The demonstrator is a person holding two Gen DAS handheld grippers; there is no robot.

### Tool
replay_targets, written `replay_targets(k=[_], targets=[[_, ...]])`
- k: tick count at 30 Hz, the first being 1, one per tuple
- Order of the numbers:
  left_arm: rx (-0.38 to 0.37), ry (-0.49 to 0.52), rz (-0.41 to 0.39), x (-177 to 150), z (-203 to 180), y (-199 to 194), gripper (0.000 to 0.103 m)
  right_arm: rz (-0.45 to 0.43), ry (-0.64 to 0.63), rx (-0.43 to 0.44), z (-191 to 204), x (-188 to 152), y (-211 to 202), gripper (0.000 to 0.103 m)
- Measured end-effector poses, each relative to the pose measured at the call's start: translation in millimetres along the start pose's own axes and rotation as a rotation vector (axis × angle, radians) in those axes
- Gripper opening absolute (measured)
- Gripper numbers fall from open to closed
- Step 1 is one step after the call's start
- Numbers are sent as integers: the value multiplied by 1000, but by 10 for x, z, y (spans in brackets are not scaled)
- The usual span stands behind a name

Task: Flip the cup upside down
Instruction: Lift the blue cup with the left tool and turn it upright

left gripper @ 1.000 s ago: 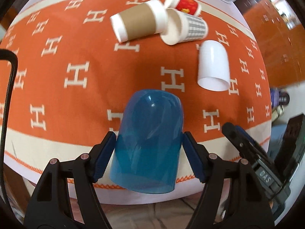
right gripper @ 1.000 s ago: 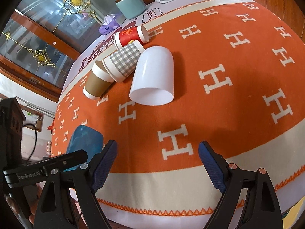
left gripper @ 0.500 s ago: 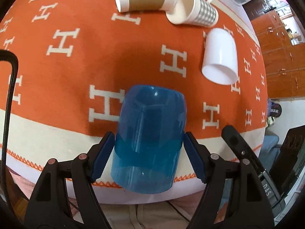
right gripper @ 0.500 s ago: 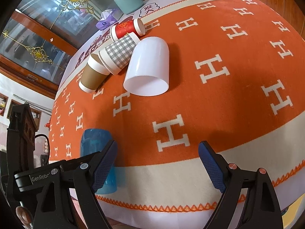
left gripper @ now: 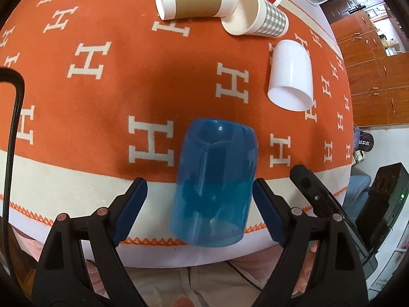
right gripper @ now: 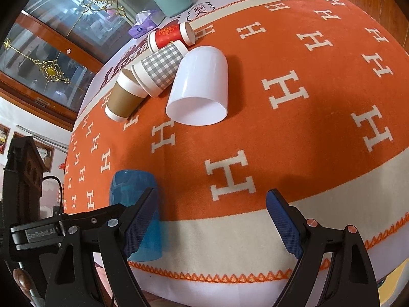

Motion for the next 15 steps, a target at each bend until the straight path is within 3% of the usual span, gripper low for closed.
replay_targets(k=[15], targets=[[7, 49, -19, -52, -5, -50, 81, 11, -28, 0, 89, -32, 61, 88]])
Point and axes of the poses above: each gripper's, at about its wrist camera, not at the fingertips, and y roughly the way its jaws point, z to its left, x to its top, the point moved 5 cm from there along y, roughly the way its jaws point, and after that the axes turned 2 degrees about z, right-handed, at the moved point
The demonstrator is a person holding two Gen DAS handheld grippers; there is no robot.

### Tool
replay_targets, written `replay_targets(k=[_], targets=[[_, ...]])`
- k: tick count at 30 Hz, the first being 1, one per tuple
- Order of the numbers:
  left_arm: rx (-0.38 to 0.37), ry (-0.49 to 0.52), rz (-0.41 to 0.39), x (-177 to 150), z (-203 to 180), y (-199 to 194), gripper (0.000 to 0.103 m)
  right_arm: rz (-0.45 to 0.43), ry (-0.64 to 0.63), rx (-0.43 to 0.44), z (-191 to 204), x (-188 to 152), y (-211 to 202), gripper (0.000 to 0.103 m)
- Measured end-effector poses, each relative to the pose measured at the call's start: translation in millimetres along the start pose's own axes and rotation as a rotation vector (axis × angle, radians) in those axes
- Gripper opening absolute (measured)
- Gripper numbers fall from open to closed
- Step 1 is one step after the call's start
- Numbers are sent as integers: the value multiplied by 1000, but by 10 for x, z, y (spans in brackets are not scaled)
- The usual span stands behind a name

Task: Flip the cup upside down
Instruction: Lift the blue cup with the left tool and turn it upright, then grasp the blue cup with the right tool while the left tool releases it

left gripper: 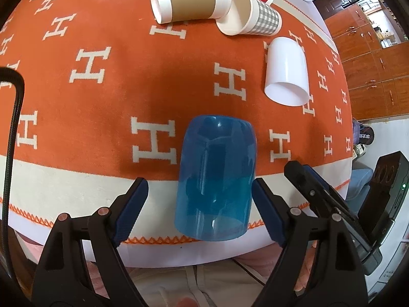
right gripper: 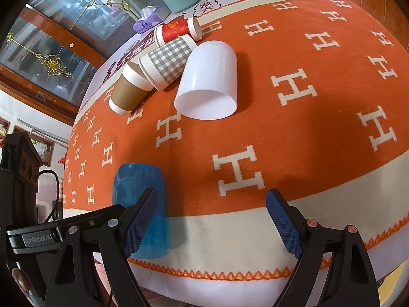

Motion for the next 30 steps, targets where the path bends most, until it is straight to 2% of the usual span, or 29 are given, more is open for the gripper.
replay_targets(k=[10, 15, 19, 25, 30], targets=[[39, 70, -69, -14, -5, -224, 71, 12, -14, 17, 51, -16, 19, 88], [20, 98, -123, -31, 86, -398, 55, 61, -23, 97, 139, -46, 62, 87], [21, 83, -178, -27, 226, -502, 55, 105, -31, 153, 242, -72, 124, 87], [81, 140, -240, -76, 324, -579, 55, 178, -54, 215, 427, -70, 227, 87], [42, 122, -249, -105, 406, -533, 55, 244, -108, 231, 616, -53, 337, 87]])
Point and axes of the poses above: each gripper's, at about its wrist camera, not at the fingertips, and y roughly the way its jaws point, z to its left, x to its top, the point moved 5 cm from there along y, roughly the way its jaws point, and after that the axes turned 2 degrees about z, right-handed, at the moved point
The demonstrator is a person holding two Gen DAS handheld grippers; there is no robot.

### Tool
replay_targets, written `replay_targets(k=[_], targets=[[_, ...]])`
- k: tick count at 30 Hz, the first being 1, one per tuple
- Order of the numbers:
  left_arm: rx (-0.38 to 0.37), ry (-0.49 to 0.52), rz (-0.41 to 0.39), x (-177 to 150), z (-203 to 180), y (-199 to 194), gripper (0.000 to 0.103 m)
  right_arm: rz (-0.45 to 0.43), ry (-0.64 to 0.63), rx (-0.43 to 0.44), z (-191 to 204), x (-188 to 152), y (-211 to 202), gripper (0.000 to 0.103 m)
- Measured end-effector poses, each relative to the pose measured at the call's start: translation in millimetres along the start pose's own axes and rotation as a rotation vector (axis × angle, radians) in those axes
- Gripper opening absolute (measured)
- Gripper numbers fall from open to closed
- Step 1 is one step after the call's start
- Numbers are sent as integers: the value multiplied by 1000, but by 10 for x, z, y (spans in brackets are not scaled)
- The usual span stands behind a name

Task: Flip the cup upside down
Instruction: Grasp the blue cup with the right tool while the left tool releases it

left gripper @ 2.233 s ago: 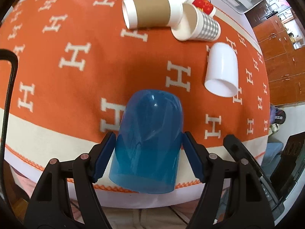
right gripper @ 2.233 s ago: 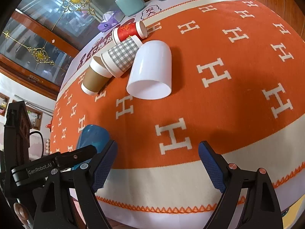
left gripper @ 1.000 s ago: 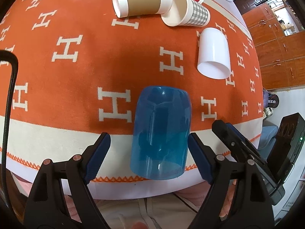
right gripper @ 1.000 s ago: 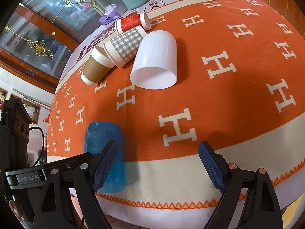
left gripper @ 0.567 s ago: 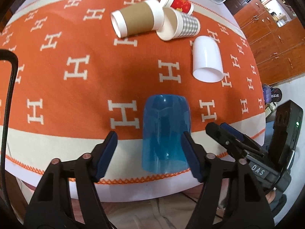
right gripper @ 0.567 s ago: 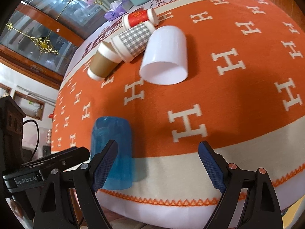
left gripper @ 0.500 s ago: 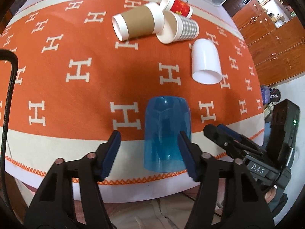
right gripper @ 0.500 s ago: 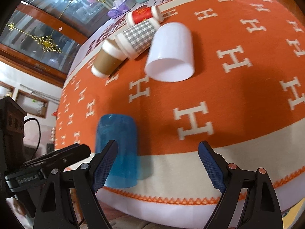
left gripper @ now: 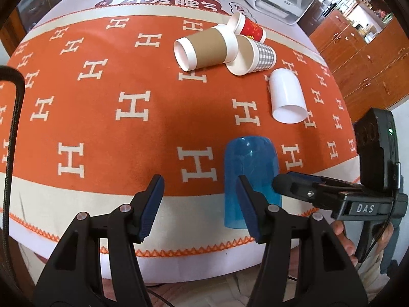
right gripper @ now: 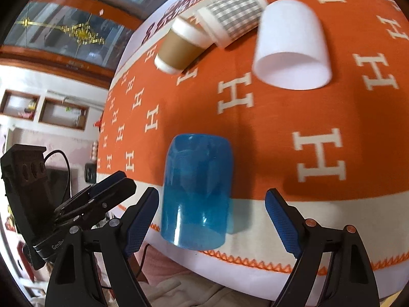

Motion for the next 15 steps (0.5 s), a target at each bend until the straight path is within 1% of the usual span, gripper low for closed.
replay_targets(k=[3, 7, 8, 9, 11, 14, 15], targets=[[-3, 26, -25, -12, -1, 2, 55, 31, -19, -1, 84, 50, 83, 87], [-21, 46, -57, -22, 13, -16, 55, 54, -24, -24, 147, 135, 183, 87], [-25, 48, -65, -25, 17, -22, 54, 66, -22, -24, 143, 152, 202, 87], [-27, 52, -72, -27, 22, -25, 51, 81, -22, -22, 153, 170, 239, 87], [-15, 60, -77, -33, 42, -17, 45, 103, -20, -31, 145, 207, 322, 80], [-4, 70, -66, -49, 69, 20, 44, 135, -20, -15, 169, 222, 432, 76], [-2, 70, -60, -54, 81, 37, 43, 138, -25, -12, 176, 224, 451, 74]])
Point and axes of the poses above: each gripper's, at about its wrist camera, not at the fingertips, and y roughly the way its jaws point, z to its left, x to its top, the point moved 5 cm from there along y, roughly the way its jaws point, and after that the axes turned 2 degrees about z, right-handed, at the moved point
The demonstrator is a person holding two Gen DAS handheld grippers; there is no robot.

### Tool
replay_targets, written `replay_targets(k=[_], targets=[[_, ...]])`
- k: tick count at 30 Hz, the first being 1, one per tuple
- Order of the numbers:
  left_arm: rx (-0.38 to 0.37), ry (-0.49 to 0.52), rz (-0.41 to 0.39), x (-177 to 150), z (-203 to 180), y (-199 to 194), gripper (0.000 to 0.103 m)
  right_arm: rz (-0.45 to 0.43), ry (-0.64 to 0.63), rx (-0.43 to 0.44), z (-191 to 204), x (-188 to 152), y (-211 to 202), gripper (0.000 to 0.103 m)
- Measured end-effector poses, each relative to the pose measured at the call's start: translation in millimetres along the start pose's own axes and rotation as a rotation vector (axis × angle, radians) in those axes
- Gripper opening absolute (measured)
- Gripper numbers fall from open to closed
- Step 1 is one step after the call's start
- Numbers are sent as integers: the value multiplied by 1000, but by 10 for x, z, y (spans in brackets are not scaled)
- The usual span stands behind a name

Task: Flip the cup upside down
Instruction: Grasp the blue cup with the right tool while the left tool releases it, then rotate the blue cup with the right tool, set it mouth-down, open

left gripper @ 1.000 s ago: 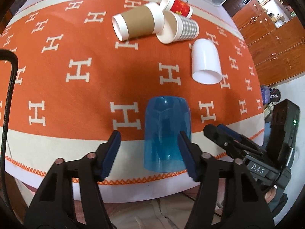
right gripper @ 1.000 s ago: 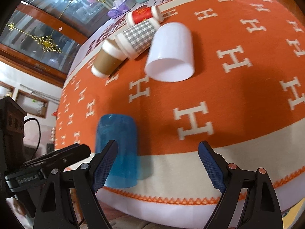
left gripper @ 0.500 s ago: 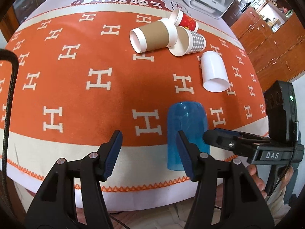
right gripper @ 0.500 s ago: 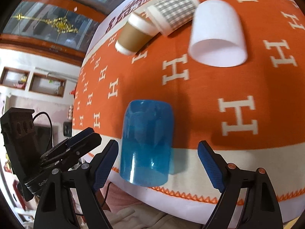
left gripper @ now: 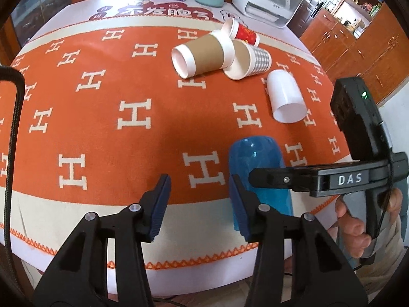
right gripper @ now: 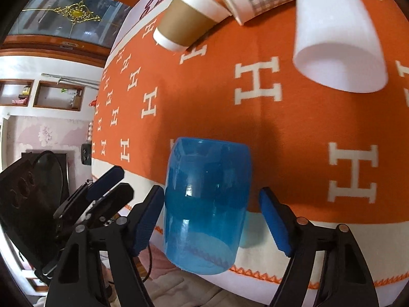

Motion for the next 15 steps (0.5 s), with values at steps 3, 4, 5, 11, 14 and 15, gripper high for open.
replay_targets(k=[3, 4, 5, 11, 14, 15], targets=[[10, -12, 31, -17, 53, 72, 43, 8, -29, 6, 69, 2, 57, 68], [10, -18, 40, -21, 74, 93, 43, 3, -41, -2, 93, 1, 72, 67], [9, -24, 42, -25, 89, 109, 43, 1, -51, -6, 113, -10, 75, 67], [-5, -69, 23, -25, 170, 119, 43, -55, -134, -62, 268, -81, -15, 66], [-5, -96, 11, -6, 204, 116, 43, -138, -165, -86, 319, -88, -162, 66], [4, -105, 2, 0, 218, 110, 43, -186, -186, -97, 350, -89, -223, 66]])
Point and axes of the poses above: each gripper's, at about its wrist camera, not at the fingertips, and y roughly the way its jaws point, z to its left, x to its top, the point moved 5 cm from there along y, roughly the way its jaws point, and after that the axes turned 2 degrees about z, right-handed, at the moved point
